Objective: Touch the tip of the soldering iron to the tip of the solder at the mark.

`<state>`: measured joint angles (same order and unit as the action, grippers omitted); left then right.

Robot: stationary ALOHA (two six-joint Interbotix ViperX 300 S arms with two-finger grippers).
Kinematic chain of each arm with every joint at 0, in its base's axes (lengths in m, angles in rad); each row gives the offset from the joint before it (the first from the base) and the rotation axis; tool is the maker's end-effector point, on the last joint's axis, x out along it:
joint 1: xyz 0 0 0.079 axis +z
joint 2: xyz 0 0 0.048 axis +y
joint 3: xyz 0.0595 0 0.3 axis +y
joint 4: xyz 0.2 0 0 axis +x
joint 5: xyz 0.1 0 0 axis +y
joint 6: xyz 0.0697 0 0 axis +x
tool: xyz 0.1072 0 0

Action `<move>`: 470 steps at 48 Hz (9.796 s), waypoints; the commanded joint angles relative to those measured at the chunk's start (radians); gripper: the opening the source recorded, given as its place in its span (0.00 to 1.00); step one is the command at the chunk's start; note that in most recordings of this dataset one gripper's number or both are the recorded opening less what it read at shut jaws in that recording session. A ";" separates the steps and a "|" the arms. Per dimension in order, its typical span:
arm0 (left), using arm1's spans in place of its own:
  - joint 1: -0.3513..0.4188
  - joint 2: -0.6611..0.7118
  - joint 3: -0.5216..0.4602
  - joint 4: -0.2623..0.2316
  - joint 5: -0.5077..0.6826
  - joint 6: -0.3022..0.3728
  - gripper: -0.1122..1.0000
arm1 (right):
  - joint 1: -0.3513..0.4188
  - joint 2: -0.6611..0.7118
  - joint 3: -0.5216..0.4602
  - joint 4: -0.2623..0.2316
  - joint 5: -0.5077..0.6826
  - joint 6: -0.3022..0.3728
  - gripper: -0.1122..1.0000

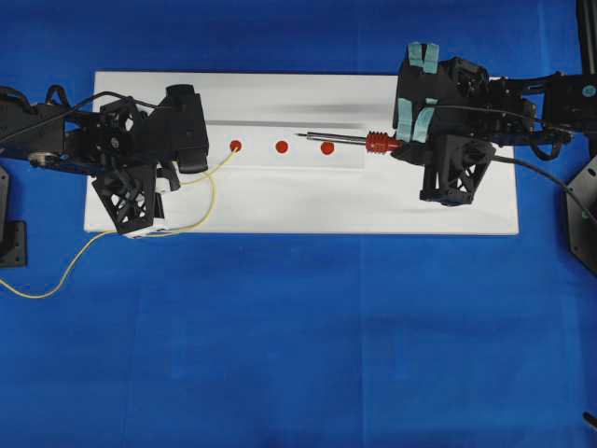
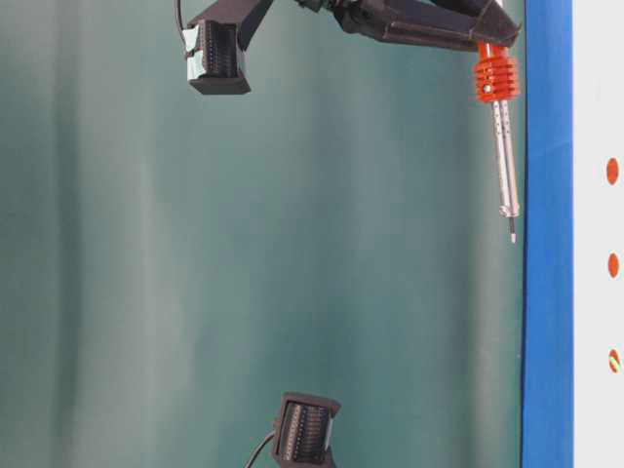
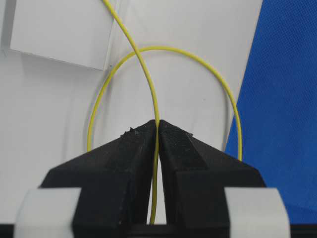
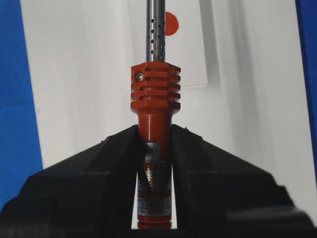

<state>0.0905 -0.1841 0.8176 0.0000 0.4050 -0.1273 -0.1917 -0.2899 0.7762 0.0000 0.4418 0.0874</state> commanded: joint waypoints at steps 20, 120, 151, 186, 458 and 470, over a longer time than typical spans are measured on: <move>0.002 -0.014 -0.051 -0.003 0.038 0.003 0.12 | 0.003 0.066 -0.089 0.000 0.015 0.002 0.16; 0.000 -0.002 -0.104 -0.003 0.124 0.006 0.12 | 0.020 0.388 -0.385 -0.046 0.144 -0.018 0.16; -0.009 -0.002 -0.094 -0.003 0.118 0.000 0.12 | 0.020 0.388 -0.385 -0.046 0.144 -0.015 0.16; -0.008 -0.002 -0.084 -0.003 0.118 -0.002 0.12 | 0.021 0.387 -0.383 -0.046 0.143 -0.012 0.16; -0.015 0.219 -0.367 -0.003 0.233 0.025 0.12 | 0.020 0.210 -0.155 -0.120 0.087 0.069 0.16; -0.015 0.219 -0.367 -0.003 0.233 0.025 0.12 | 0.018 0.229 -0.164 -0.124 0.094 0.071 0.16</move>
<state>0.0767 0.0460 0.4725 -0.0031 0.6412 -0.1028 -0.1703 -0.0506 0.6366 -0.1212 0.5369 0.1580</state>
